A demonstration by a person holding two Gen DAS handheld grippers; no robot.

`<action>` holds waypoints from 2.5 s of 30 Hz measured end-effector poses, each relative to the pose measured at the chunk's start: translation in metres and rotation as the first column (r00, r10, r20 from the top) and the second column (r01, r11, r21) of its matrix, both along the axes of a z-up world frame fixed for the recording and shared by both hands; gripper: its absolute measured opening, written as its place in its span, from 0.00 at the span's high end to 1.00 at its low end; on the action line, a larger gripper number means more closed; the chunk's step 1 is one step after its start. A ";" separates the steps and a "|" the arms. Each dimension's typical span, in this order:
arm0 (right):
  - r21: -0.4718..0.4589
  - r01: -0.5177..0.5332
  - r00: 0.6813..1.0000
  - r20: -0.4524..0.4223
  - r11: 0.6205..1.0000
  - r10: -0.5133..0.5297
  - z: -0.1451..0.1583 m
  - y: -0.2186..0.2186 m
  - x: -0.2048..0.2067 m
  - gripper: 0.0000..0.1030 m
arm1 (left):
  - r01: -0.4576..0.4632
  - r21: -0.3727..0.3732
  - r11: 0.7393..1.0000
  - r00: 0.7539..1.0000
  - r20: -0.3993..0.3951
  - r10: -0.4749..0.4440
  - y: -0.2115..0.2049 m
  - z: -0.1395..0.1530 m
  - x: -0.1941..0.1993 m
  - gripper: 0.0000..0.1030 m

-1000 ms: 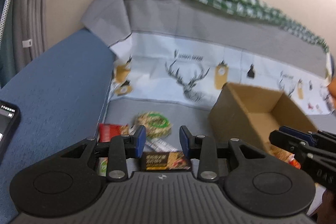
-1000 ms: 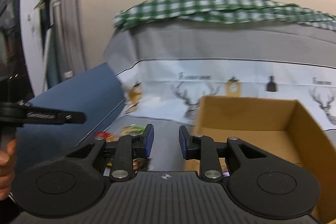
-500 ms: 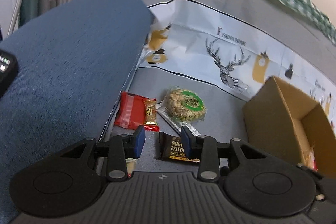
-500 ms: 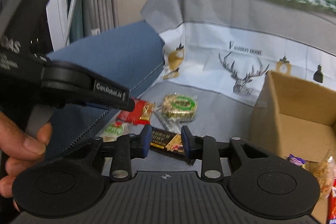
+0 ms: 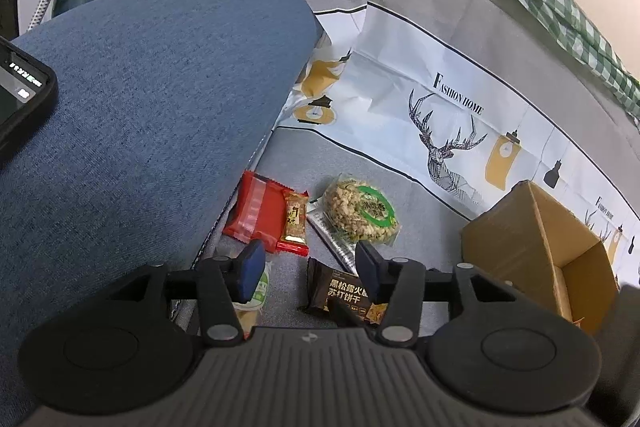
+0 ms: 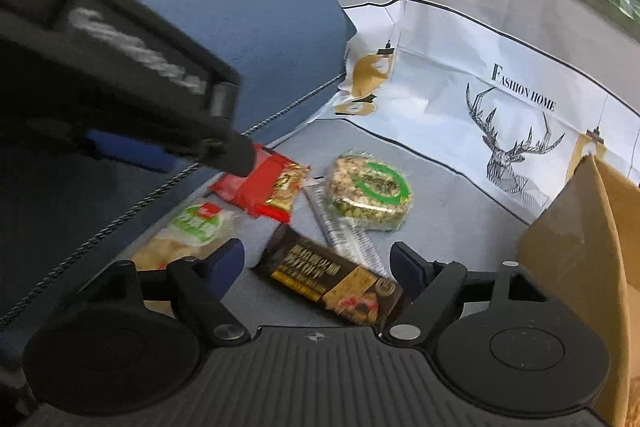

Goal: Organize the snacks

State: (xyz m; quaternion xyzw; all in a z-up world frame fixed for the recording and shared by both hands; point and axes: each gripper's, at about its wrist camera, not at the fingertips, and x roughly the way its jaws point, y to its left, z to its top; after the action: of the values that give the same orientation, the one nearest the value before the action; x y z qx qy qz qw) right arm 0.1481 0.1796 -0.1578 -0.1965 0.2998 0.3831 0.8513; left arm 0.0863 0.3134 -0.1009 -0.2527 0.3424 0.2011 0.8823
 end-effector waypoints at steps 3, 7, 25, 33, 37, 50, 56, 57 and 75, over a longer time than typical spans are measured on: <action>0.010 0.015 0.999 -0.050 1.000 -0.015 -0.007 0.004 0.016 0.16 | -0.006 -0.005 1.000 1.000 0.006 0.006 0.001 0.000 -0.001 0.46; 0.012 0.000 0.994 -0.107 1.000 0.001 -0.018 0.013 0.029 0.16 | 0.002 -0.013 1.000 1.000 0.001 -0.002 0.003 -0.001 0.000 0.46; -0.067 -0.123 0.947 -0.307 0.990 0.096 -0.034 0.012 0.020 0.59 | 0.019 0.001 1.000 0.999 -0.034 -0.019 0.002 -0.007 0.005 0.46; -0.021 0.078 0.918 -0.388 0.997 -0.080 -0.020 -0.028 0.021 0.61 | 0.077 0.133 0.988 0.982 -0.180 -0.052 -0.015 -0.020 0.018 0.46; -0.008 0.184 0.905 -0.388 0.983 -0.173 -0.011 -0.049 0.008 0.61 | 0.155 0.247 0.957 0.937 -0.344 -0.063 -0.033 -0.040 0.032 0.46; -0.025 0.255 0.855 -0.462 0.967 -0.237 -0.015 -0.080 -0.009 0.60 | 0.170 0.285 0.943 0.881 -0.473 -0.015 -0.029 -0.066 0.036 0.74; -0.033 0.228 0.860 -0.463 0.973 -0.217 -0.015 -0.080 -0.012 0.60 | 0.146 0.279 0.949 0.912 -0.409 -0.020 -0.028 -0.053 0.031 0.99; -0.033 0.221 0.862 -0.461 0.975 -0.211 -0.015 -0.080 -0.012 0.60 | 0.148 0.268 0.952 0.915 -0.402 -0.030 -0.028 -0.052 0.030 1.00; -0.073 0.177 0.879 -0.436 0.981 -0.191 -0.020 -0.072 -0.014 0.60 | 0.225 0.389 0.893 0.883 -0.469 -0.018 -0.046 -0.060 0.036 1.00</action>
State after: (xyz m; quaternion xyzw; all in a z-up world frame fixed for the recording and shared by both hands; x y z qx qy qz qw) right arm 0.1336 0.1079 -0.1781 -0.0883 0.5080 0.3303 0.7906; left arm 0.1223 0.2671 -0.1606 0.0261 0.5007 0.2681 0.8227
